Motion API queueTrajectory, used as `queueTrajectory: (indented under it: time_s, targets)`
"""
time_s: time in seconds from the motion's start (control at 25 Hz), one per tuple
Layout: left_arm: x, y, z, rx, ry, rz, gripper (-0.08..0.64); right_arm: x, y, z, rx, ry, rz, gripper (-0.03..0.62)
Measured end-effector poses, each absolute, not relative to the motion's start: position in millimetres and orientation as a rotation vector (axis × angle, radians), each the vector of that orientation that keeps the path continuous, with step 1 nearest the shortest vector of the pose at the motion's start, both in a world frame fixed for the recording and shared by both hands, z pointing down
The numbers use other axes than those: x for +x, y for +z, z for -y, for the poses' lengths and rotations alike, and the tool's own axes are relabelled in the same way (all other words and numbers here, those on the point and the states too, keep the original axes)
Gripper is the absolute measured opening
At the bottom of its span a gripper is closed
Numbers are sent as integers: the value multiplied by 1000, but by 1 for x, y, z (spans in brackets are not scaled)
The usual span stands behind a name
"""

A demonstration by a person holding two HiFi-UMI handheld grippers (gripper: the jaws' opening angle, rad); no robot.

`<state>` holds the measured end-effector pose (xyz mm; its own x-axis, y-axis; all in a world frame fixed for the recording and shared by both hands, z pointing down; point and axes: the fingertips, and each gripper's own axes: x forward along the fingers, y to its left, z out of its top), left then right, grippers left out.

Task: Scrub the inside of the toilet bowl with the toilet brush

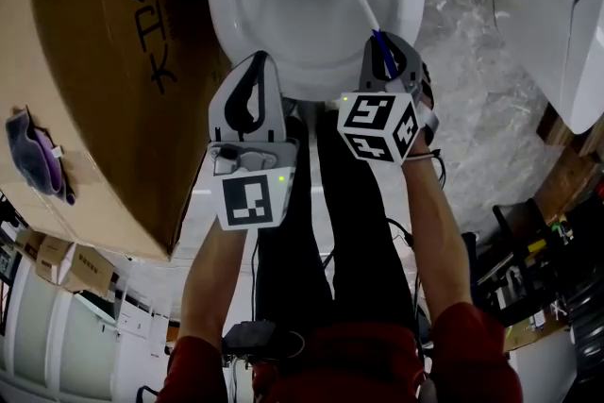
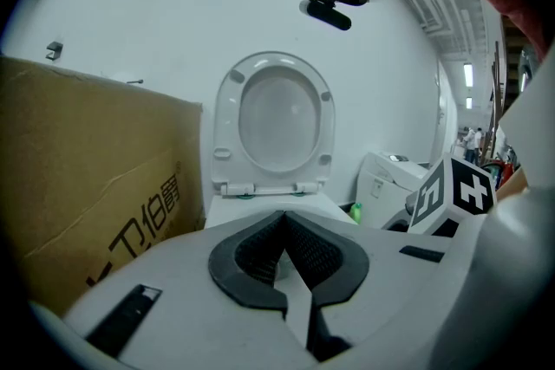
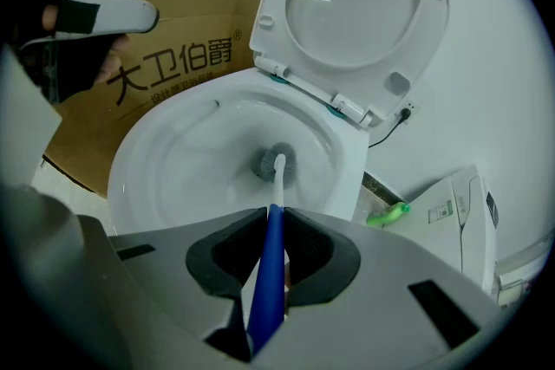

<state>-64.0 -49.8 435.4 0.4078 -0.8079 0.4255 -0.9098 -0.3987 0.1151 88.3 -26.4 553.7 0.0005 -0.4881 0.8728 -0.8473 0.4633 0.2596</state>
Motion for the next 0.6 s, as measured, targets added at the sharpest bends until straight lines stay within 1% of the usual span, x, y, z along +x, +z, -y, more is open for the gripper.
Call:
queueTrajectory:
  time_s: [0.6]
  targets:
    - [-94,444,42,2290,429,1481,12,31,559,39,1132,439,1698,61]
